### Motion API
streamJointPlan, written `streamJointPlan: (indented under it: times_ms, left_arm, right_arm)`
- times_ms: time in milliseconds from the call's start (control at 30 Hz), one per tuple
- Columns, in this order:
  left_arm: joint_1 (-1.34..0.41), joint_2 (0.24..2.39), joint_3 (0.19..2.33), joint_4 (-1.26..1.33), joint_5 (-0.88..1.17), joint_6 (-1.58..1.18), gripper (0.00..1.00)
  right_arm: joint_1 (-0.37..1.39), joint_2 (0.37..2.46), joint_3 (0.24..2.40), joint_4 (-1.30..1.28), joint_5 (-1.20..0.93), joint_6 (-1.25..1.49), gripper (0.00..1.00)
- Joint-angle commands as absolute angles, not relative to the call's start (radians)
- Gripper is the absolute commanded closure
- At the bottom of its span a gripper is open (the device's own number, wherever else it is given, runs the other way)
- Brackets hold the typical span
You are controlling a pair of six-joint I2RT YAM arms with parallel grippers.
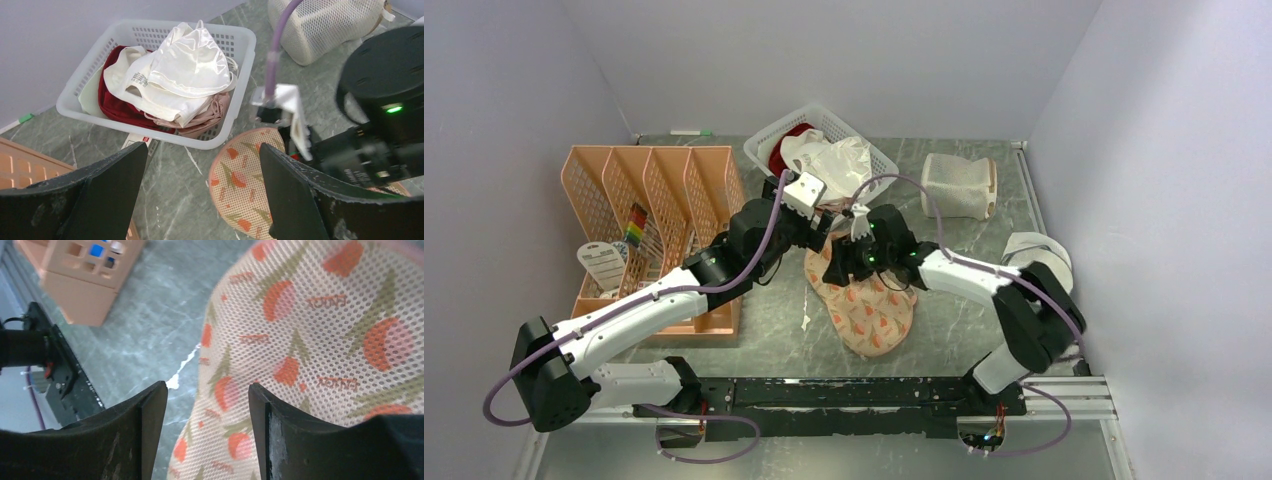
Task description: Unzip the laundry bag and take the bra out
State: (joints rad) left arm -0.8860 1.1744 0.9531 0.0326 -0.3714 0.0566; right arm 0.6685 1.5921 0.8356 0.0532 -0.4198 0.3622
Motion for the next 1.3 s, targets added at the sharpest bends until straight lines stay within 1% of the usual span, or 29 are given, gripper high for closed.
streamJointPlan:
  times_ms: [0,100,200,267,367,500,600,700,800,867,933,1033,1100,1200,1267]
  left_arm:
    - [-0.892,1.154,0.971,0.054,-0.383,0.067,0.06]
    - [-0.892,1.157,0.971,0.052,-0.375,0.063,0.06]
    - [-0.892,1.157,0.972,0.052,-0.368,0.057,0.06]
    - [-0.891,1.157,0.974,0.050,-0.365,0.055,0.06]
    - [-0.892,1.155,0.973,0.050,-0.371,0.051,0.06]
    - [-0.891,1.152,0.963,0.060,-0.381,0.055,0.06]
    - [-0.892,1.155,0.962,0.063,-0.385,0.056,0.06]
    - [-0.892,1.161,0.959,0.065,-0.380,0.055,0.06]
    - [-0.894,1.170,0.963,0.060,-0.375,0.053,0.06]
    - [-0.895,1.172,0.963,0.061,-0.376,0.053,0.06]
    - [-0.897,1.170,0.963,0.061,-0.380,0.050,0.06]
    - [-0.897,1.162,0.960,0.068,-0.397,0.042,0.06]
    - [-0.896,1.158,0.958,0.072,-0.407,0.036,0.06]
    - [-0.897,1.153,0.966,0.063,-0.402,0.024,0.06]
    - [-0.897,1.147,0.967,0.061,-0.404,0.019,0.06]
  right_arm:
    - [0.660,1.423,0.811,0.022,-0.376,0.333,0.38]
    - [0.633,1.333,0.736,-0.015,-0.245,0.411,0.37]
    - [0.606,1.276,0.657,-0.047,-0.188,0.503,0.36]
    - [0.606,1.252,0.605,-0.027,-0.186,0.552,0.37]
    - [0.607,1.232,0.528,0.047,-0.243,0.610,0.38]
    - [0.606,1.223,0.481,0.045,-0.203,0.628,0.38]
    - [0.594,1.240,0.528,-0.063,-0.042,0.551,0.38]
    - [0.587,1.305,0.674,-0.234,0.172,0.410,0.38]
    - [0.587,1.365,0.797,-0.315,0.266,0.328,0.38]
    - [0.588,1.365,0.834,-0.310,0.221,0.323,0.38]
    - [0.591,1.360,0.838,-0.271,0.098,0.368,0.38]
    - [0.608,1.348,0.761,-0.126,-0.094,0.495,0.38]
    - [0.623,1.350,0.689,-0.002,-0.172,0.603,0.38]
    - [0.631,1.390,0.614,0.165,-0.211,0.675,0.38]
    - [0.635,1.448,0.644,0.159,-0.179,0.644,0.38]
